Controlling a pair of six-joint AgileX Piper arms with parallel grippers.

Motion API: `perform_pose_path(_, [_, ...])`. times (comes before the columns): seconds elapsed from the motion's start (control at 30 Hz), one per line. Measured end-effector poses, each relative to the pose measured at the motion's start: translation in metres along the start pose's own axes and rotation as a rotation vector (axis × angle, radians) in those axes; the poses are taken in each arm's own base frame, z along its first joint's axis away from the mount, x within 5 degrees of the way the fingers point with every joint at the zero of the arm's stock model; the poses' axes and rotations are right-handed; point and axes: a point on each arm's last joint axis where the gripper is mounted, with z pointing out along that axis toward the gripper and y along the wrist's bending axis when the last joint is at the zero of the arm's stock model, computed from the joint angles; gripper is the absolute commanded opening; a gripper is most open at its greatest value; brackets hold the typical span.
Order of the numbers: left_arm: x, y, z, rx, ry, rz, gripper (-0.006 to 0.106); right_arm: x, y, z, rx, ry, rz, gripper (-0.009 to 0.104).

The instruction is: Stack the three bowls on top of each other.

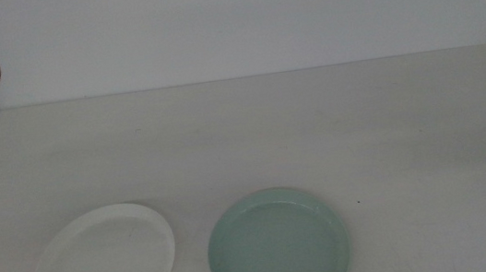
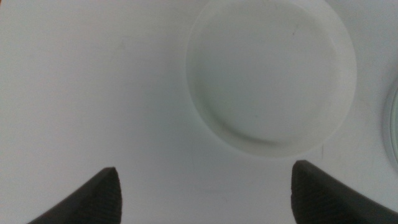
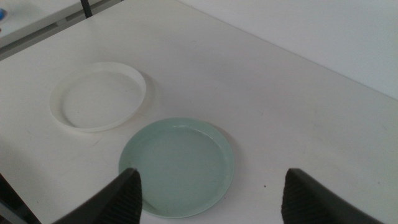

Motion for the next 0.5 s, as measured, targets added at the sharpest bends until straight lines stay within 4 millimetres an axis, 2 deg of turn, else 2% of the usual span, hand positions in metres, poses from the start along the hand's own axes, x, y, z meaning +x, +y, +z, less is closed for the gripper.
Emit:
perform_pose_path(0.13, [-0.010,0.002,0.011,-0.005,-0.014,-0.001,0.104,0.000,0.000,0.000,0.000,0.000,0.000,0.057])
perform_pose_path(0.23, [-0.020,0.004,0.027,-0.010,0.032,0.043,0.104,0.000,0.000,0.000,0.000,0.000,0.000,0.057])
perform_pose_path(0.5, [-0.045,0.015,0.103,0.011,0.190,0.097,0.104,0.000,0.000,0.000,0.000,0.000,0.000,0.057])
